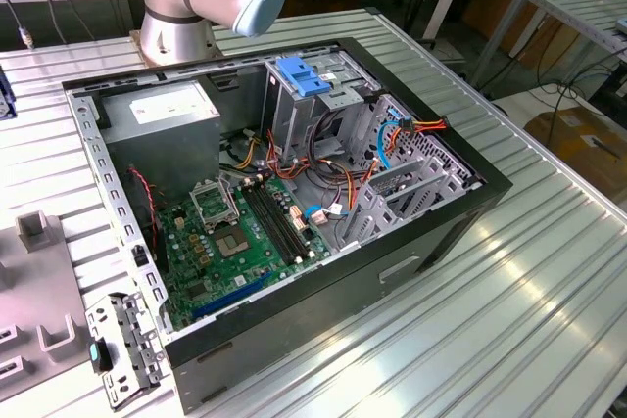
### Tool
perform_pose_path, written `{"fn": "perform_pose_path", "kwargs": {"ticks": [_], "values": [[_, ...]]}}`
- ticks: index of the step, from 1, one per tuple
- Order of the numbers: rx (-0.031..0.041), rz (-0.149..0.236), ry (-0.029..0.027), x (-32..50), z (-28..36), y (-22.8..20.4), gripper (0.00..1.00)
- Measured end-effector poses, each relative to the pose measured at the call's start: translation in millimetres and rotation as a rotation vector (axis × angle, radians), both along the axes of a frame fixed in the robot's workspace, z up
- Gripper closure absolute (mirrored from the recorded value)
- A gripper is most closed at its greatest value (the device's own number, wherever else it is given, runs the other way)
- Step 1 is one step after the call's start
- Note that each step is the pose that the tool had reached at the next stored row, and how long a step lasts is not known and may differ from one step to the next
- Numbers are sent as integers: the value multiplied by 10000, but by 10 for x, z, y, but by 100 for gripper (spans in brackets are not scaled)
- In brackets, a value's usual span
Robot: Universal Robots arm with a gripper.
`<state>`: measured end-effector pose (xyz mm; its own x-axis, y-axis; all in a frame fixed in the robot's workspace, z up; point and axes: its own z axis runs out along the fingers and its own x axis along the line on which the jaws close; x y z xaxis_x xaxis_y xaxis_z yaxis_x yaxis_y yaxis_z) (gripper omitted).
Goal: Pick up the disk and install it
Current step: 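Pick up the disk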
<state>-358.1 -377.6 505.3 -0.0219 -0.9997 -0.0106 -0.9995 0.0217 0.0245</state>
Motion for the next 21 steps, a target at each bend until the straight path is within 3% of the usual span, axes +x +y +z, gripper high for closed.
{"fn": "perform_pose_path", "kwargs": {"ticks": [21], "values": [[0,0,76,417,0,-12,63]]}}
